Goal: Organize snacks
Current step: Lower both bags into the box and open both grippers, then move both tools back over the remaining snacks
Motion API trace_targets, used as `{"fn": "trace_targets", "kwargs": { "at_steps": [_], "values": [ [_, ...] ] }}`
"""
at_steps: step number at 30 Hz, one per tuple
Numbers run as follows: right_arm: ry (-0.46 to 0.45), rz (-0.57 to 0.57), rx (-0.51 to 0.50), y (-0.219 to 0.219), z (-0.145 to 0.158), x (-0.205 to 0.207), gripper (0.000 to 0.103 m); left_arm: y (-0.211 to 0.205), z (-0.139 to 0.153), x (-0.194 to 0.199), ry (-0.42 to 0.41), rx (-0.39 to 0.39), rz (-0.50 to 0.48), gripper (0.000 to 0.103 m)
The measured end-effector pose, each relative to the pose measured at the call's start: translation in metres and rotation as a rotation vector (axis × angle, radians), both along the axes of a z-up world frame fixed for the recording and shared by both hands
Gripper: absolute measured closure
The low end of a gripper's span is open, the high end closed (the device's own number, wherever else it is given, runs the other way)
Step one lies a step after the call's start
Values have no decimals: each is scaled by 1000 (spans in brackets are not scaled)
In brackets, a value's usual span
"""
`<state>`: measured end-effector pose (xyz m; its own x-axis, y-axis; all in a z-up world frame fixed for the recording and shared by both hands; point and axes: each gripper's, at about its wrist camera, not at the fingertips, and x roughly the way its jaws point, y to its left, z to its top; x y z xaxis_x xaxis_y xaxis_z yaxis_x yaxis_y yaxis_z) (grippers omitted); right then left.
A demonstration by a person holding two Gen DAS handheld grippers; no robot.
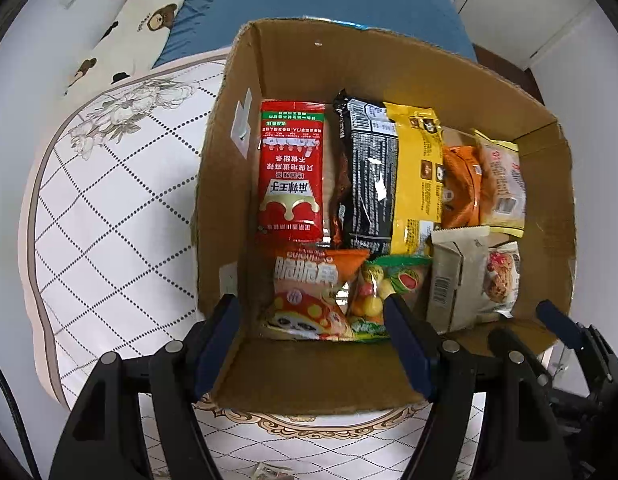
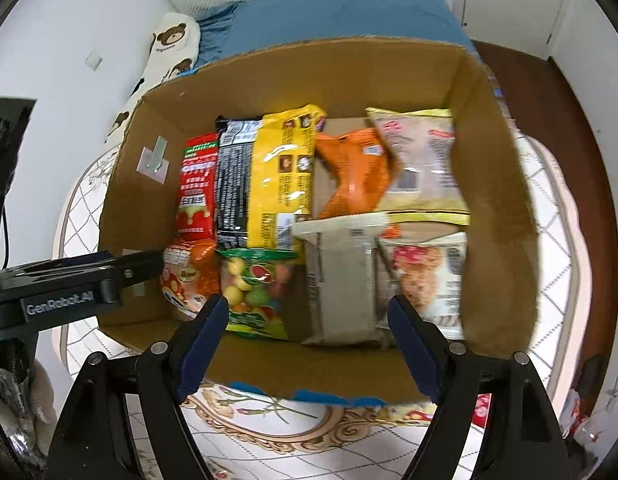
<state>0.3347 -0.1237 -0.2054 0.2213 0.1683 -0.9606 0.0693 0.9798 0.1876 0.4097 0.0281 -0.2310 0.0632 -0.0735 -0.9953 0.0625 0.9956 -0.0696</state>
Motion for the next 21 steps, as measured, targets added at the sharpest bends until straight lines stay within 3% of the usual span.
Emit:
{"fn": "trace_targets", "kwargs": {
  "at_steps": [11,21],
  "values": [
    [-187,-8,-132,-17,53,-50,19,3,49,-58,-231,1,-19,31],
    [-324,-4,-149,-14,107,-113,19,-3,114,-126,-456,-8,-37,30]
  ]
}}
